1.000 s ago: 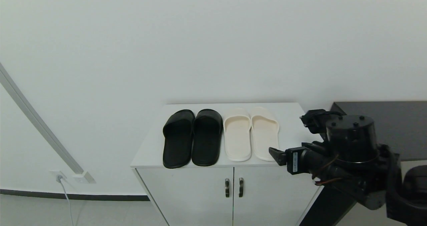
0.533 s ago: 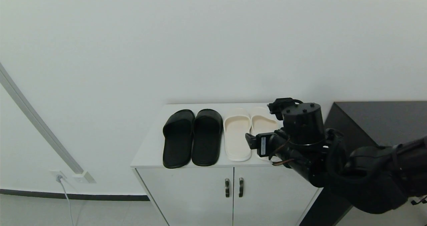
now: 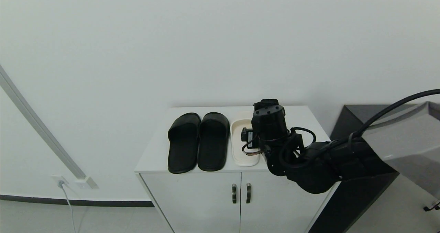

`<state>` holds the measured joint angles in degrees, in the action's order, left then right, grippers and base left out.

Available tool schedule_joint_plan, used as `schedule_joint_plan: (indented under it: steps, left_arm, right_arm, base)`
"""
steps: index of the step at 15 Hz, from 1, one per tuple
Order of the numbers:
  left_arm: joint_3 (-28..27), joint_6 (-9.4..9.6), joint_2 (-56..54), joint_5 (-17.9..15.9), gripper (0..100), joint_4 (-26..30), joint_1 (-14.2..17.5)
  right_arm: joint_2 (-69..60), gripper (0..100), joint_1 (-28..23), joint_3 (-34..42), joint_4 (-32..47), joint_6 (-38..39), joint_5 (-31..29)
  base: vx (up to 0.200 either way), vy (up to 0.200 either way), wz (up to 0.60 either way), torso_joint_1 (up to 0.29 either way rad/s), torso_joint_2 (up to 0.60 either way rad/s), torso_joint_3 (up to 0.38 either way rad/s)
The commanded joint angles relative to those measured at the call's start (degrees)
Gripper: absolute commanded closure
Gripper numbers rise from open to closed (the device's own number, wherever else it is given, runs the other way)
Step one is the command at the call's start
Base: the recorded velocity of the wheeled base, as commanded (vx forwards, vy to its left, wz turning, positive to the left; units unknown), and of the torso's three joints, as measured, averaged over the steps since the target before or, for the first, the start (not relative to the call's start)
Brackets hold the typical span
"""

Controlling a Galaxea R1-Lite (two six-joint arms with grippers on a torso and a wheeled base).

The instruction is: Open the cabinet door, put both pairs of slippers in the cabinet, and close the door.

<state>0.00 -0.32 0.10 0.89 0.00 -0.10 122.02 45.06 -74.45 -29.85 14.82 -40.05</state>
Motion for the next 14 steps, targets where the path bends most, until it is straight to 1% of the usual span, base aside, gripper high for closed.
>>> schedule_joint_plan:
  steps: [1, 8, 14]
  left_arm:
    - [0.0, -0.03, -0.01, 0.08, 100, -0.09, 0.01]
    - [0.0, -0.03, -0.01, 0.08, 100, -0.09, 0.01]
    - [0.0, -0.12, -0.01, 0.08, 100, -0.09, 0.01]
  right_arm:
    - [4.2, 0, -0.67, -3.69, -0.03, -0.15, -0.12]
    - [9.91, 0, -2.87, -12.39, 0.06, -2.78, -0.12]
    - [11.84, 0, -4.54, -15.46, 0.06, -3.22, 0.32]
  base:
    - [0.0, 0.0, 0.0, 0.0, 0.0, 0.0]
    - [0.0, 0.0, 0.0, 0.0, 0.0, 0.0]
    - [0.0, 0.0, 0.0, 0.0, 0.0, 0.0]
